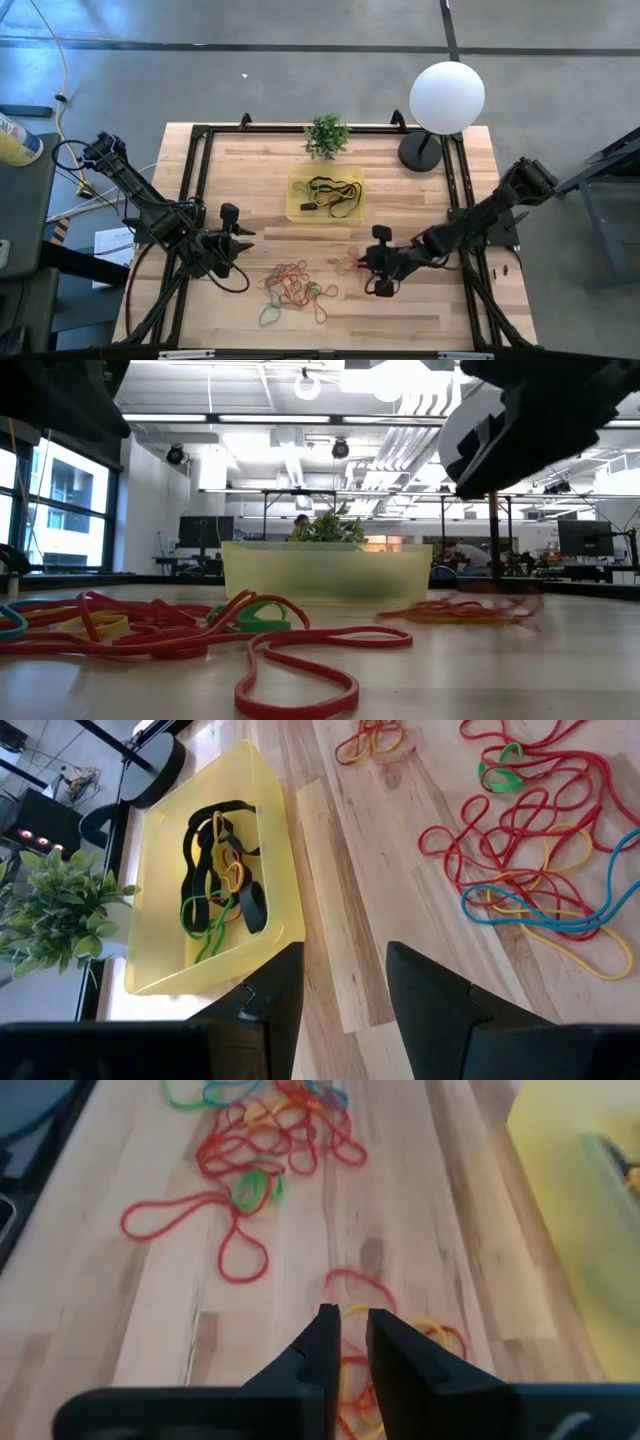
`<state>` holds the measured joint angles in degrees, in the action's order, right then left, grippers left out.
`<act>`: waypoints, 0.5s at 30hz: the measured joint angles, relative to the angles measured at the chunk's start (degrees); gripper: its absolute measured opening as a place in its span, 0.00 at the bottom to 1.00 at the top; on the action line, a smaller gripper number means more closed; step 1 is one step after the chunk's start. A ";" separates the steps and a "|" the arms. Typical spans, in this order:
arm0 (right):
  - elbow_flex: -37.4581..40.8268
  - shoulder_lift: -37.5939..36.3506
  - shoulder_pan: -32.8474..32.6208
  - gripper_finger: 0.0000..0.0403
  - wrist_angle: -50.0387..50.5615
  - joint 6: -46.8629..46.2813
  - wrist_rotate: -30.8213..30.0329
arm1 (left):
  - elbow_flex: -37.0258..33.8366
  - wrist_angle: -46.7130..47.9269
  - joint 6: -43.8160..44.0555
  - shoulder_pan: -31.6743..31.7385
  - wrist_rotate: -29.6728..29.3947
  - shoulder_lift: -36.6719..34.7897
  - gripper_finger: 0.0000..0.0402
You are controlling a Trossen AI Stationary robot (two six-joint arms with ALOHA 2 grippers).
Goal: Pick and place rubber bands into bin
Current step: Put the red rubber band into the yellow bin
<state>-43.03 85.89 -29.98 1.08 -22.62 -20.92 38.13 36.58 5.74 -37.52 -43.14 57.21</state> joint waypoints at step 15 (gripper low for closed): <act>0.00 3.89 0.00 0.26 0.03 -2.21 -2.30 | 0.00 -0.06 0.02 0.00 0.00 0.01 0.33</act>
<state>-43.03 89.78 -29.98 1.12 -24.83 -23.22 38.13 36.51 5.76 -37.52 -43.13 57.22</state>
